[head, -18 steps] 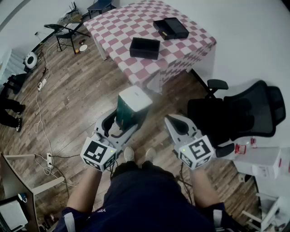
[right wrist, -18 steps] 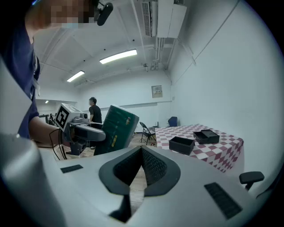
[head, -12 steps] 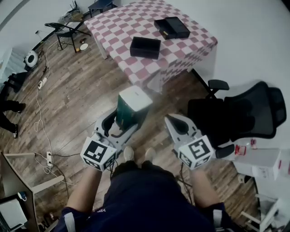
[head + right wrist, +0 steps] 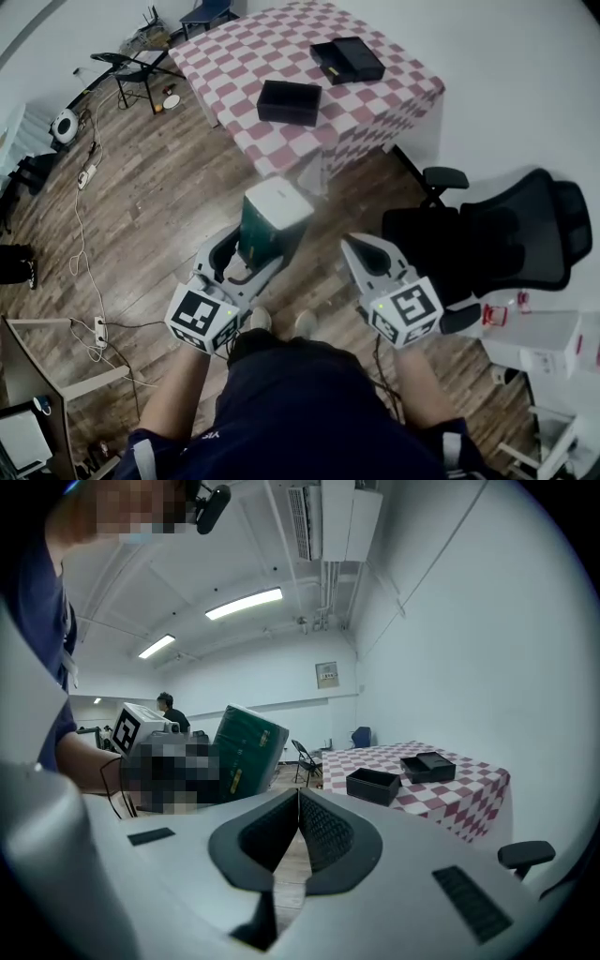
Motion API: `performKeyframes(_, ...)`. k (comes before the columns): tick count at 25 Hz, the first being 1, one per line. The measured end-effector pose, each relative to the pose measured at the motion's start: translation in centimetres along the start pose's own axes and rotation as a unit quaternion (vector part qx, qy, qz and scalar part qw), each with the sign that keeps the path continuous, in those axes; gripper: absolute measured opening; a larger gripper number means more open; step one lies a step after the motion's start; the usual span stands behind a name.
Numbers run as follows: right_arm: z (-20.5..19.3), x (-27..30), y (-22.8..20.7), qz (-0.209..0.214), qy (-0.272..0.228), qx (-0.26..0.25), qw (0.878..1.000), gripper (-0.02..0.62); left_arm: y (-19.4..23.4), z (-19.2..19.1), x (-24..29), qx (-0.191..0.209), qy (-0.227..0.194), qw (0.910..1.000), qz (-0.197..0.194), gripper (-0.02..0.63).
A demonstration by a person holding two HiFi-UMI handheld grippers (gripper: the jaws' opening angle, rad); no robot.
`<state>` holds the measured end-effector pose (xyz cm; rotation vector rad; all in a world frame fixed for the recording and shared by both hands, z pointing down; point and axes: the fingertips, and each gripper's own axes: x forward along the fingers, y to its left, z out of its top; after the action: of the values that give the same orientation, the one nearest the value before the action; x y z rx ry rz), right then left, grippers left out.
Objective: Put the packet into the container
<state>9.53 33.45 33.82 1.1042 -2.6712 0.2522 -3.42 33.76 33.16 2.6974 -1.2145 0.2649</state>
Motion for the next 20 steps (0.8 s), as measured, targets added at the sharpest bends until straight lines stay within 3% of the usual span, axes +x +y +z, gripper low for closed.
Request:
performKeyframes(7, 0.4, -1.5, -2.6, 0.003, -0.009, -0.003, 1.000, 0.018, -0.6, 1.6, 1.5, 0.013, -0.004, 0.9998, 0.012, 0.345)
performKeyframes(20, 1.1, 2.8, -6.8, 0.017, -0.012, -0.008, 1.000, 0.018, 4.5, 2.7, 5.7, 0.011, -0.016, 0.9994, 0.030, 0.342)
